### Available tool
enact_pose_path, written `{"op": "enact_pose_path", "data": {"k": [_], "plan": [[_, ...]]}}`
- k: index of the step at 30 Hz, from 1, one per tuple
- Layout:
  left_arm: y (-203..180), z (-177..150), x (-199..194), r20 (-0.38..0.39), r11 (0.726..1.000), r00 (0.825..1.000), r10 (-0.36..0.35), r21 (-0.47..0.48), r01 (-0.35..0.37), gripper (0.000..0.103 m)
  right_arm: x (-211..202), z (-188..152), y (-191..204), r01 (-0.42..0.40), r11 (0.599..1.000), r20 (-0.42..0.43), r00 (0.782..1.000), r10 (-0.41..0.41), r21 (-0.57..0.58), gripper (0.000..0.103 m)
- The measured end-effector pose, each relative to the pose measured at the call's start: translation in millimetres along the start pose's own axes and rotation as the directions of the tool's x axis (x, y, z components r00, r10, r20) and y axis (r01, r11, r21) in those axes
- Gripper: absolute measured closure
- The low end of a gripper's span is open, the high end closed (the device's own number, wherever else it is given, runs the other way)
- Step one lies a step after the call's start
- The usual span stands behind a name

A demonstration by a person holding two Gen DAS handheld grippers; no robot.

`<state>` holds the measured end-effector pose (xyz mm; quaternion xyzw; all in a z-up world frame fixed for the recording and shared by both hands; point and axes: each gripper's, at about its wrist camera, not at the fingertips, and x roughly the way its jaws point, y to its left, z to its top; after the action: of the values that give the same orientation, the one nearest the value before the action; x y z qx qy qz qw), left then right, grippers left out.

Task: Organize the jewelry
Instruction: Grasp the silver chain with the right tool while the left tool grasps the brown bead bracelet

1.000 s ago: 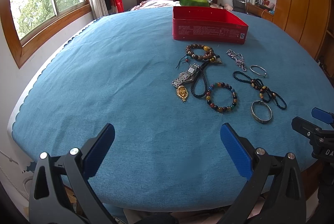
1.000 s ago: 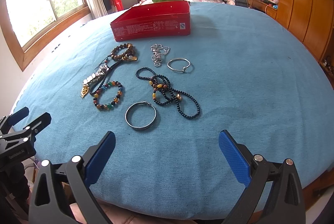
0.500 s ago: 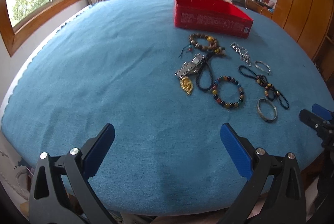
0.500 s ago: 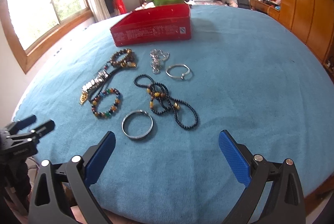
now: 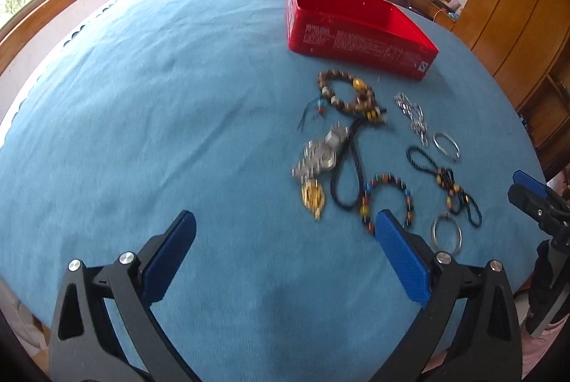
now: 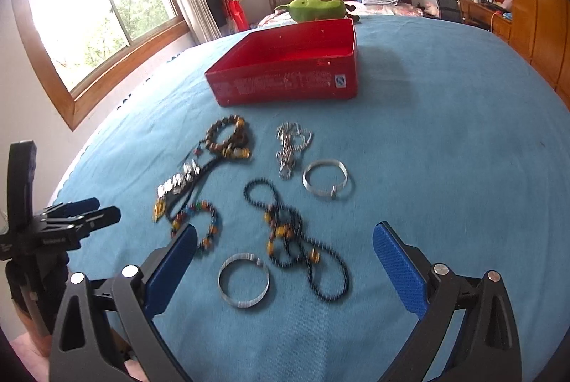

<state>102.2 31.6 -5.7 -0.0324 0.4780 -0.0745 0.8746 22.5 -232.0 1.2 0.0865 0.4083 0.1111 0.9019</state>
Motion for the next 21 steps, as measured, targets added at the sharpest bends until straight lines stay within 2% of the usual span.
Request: {"op": "enact_pose_path", "data": {"k": [7, 9, 12, 14, 15, 21], "plan": [[-15.3, 71.5, 35.4, -0.049, 0.999, 0.998, 0.026, 0.032, -0.025, 0.004, 33.4, 59.4, -16.4, -0.045, 0.999, -0.06, 0.997, 0.046, 0.018, 0.004], [-22.6, 88.8, 52.6, -0.078, 0.998, 0.996, 0.046, 0.053, -0.041, 0.005, 49.2, 69.7, -17.4, -0.059, 0.998, -0.092, 0.994, 0.06, 0.015, 0.007], [-28.7, 105.2, 77.4, -0.127, 0.997, 0.991, 0.042, 0.067, -0.033, 0.009, 79.1, 80.1, -18.0, -0.107, 0.994, -0.162, 0.981, 0.109, 0.021, 0.015], [-31.4, 113.7, 92.9, -0.16, 0.997, 0.986, 0.039, 0.066, -0.028, 0.026, 99.5, 84.6, -19.1, -0.124, 0.992, -0.212, 0.969, 0.129, 0.037, 0.023], [-33.8, 118.3, 103.9, -0.191, 0.998, 0.981, 0.03, 0.067, -0.018, 0.029, 110.6, 87.0, -19.0, -0.135, 0.99, -0.238, 0.961, 0.141, 0.04, 0.027], [-44.5, 128.7, 135.3, -0.257, 0.996, 0.966, -0.006, 0.084, 0.028, 0.032, 142.3, 92.2, -16.1, -0.122, 0.992, -0.309, 0.943, 0.124, 0.025, 0.03]]}}
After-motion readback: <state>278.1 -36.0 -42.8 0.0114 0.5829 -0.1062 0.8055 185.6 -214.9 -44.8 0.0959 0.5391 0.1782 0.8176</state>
